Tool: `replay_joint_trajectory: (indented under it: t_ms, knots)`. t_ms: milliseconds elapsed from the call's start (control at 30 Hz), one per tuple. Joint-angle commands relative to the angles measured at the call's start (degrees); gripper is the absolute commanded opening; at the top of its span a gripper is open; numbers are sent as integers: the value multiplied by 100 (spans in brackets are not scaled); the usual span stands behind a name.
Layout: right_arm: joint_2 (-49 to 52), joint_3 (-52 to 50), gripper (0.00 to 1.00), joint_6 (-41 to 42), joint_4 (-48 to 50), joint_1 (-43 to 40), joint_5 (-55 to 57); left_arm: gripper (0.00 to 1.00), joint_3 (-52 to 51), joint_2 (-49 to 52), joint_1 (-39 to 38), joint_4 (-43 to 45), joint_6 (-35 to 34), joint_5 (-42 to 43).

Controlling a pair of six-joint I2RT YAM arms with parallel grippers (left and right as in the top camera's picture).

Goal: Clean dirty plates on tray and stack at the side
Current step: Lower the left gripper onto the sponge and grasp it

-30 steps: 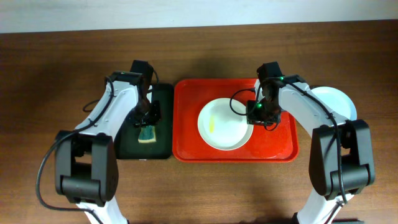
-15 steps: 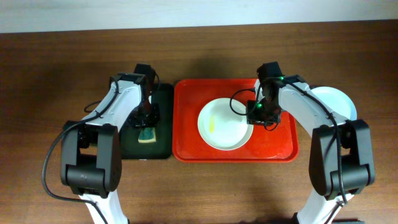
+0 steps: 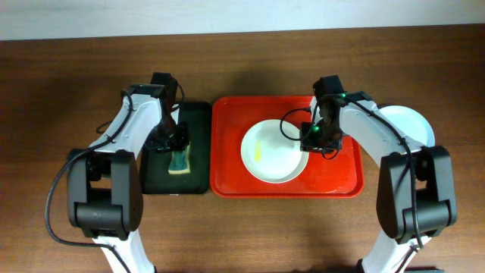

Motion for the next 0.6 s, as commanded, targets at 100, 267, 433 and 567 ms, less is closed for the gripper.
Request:
replay_joint_trajectory:
  t_ms: [100, 267, 433, 567]
  knots:
    - [-74, 70, 33, 28, 0, 48, -50, 22, -85, 116, -15, 186, 149, 125]
    - [-74, 70, 33, 28, 0, 48, -50, 22, -90, 127, -15, 184, 149, 125]
    - [-74, 70, 33, 28, -2, 48, -50, 23, -101, 138, -15, 179, 149, 107]
    - [-74, -66, 33, 28, 87, 48, -46, 23, -101, 138, -15, 168, 149, 109]
